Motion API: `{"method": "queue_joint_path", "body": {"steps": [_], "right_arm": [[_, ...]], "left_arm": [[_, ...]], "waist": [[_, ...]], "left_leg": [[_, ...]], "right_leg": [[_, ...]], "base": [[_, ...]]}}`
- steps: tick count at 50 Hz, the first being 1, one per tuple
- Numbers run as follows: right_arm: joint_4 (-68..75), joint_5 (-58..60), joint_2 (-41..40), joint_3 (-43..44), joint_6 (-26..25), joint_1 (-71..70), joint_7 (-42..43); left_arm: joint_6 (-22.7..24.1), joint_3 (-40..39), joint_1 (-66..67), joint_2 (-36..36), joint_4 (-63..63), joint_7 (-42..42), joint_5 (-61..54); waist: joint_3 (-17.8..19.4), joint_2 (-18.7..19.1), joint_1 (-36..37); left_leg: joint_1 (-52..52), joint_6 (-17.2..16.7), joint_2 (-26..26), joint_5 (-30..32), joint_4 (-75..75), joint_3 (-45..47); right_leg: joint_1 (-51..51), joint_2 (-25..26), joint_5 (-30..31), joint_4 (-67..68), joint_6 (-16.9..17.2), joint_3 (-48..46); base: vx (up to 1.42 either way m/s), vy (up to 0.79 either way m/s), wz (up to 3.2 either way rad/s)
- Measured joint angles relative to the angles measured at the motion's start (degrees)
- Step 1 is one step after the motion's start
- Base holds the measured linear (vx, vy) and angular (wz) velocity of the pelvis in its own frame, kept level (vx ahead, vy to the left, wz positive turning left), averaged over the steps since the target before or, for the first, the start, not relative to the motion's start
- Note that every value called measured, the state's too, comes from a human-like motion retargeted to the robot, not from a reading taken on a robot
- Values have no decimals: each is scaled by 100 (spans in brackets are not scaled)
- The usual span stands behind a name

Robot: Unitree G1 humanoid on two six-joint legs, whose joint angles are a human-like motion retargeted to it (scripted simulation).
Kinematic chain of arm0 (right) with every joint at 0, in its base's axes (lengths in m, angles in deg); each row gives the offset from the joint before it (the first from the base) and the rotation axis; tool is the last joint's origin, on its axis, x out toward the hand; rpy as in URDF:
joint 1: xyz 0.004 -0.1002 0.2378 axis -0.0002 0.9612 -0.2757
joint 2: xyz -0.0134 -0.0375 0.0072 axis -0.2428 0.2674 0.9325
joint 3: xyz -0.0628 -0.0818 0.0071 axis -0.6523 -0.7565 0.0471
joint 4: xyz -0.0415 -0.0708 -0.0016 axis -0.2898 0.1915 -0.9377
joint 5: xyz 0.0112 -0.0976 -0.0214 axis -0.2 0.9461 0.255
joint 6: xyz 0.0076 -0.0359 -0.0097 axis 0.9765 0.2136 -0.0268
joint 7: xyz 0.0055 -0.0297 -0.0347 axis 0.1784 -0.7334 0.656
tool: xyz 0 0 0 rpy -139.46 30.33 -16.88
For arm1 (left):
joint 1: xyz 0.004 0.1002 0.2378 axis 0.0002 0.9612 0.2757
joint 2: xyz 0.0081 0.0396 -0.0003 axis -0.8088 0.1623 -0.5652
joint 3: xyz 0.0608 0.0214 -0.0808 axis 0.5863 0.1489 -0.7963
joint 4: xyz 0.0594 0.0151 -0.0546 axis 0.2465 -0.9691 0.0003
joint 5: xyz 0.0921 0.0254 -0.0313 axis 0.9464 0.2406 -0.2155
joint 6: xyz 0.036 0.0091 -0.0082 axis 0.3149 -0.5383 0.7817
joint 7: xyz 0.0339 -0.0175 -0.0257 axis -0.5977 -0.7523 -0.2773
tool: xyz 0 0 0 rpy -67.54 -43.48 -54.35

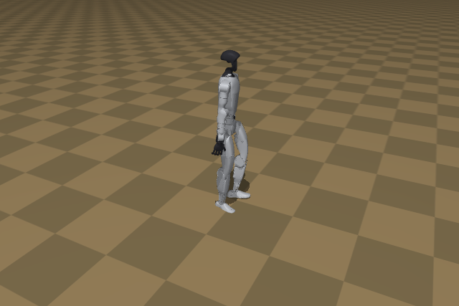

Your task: Walk run

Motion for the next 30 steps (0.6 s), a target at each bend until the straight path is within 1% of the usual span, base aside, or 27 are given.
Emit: {"method": "queue_joint_path", "body": {"steps": [1,2,3,4,5,8,11,15,18,20,23,26,30], "right_arm": [[-73,23,8,-13,23,-4,-42],[-142,43,18,-30,48,-3,-75],[-206,57,34,-56,76,8,-88],[-261,73,52,-79,105,28,-96],[-312,88,70,-99,134,53,-100],[-417,150,31,-54,166,99,4],[-390,23,-17,-21,171,180,161],[-297,-8,-27,10,187,276,63],[-260,138,4,-11,205,270,51],[-216,182,12,-47,178,253,138],[-127,179,1,-11,158,295,191],[-33,192,-11,103,137,368,83],[124,240,49,184,94,430,-110]], "left_arm": [[-24,7,1,-7,-38,2,-19],[-54,13,4,-12,-79,12,-33],[-97,19,14,-14,-129,36,-38],[-144,25,26,-19,-179,85,-23],[-194,31,40,-26,-228,145,2],[-281,-24,13,-63,-244,317,152],[-251,-23,3,-101,-191,273,168],[-195,-34,-118,-160,-217,-18,-116],[-189,-99,-307,-128,-289,-140,-429],[-154,-113,-443,-122,-325,-118,-649],[-121,-52,-634,-133,-349,-80,-861],[-98,-27,-828,-100,-285,-10,-884],[-12,17,-1137,-125,-102,281,-929]], "waist": [[30,60,20],[53,108,22],[61,129,-10],[48,126,-44],[23,111,-78],[-21,155,-115],[-66,129,-42],[-166,130,102],[-187,194,87],[-199,223,-16],[-177,204,-190],[-130,132,-408],[-30,128,-865]], "left_leg": [[20,-88,-64,115,-209,-223],[45,-70,-127,268,-375,-396],[83,158,-185,495,-457,-470],[133,331,-232,434,-430,-439],[189,476,-272,228,-347,-356],[384,538,-200,138,-454,-214],[636,549,-169,55,-626,-73],[1027,633,-103,-96,-984,154],[1163,580,50,-219,-1106,288],[1237,570,96,-279,-1197,342],[1438,559,42,-337,-1384,370],[1638,538,-90,-418,-1521,323],[1933,554,-193,-611,-1617,91]], "right_leg": [[83,83,-7,-48,9,38],[175,147,-15,-100,28,70],[284,174,-27,-158,65,86],[371,173,-43,-192,101,118],[448,159,-63,-215,136,157],[527,223,-137,-109,191,308],[501,180,-229,176,305,469],[94,93,-295,1269,675,587],[-618,-87,5,2753,1026,257],[-1083,-344,-147,3690,984,-171],[-1620,-511,-385,4251,871,-656],[-2091,-529,-413,3946,734,-911],[-2694,-495,-428,2765,349,-1032]], "base": [[24,12,-66],[22,12,-53],[31,15,-44],[40,18,-37],[40,15,-47],[29,7,-51],[33,8,-54],[31,4,-75],[34,8,-62],[25,1,-36],[29,-1,-10],[40,-2,20],[45,-7,53]]}}
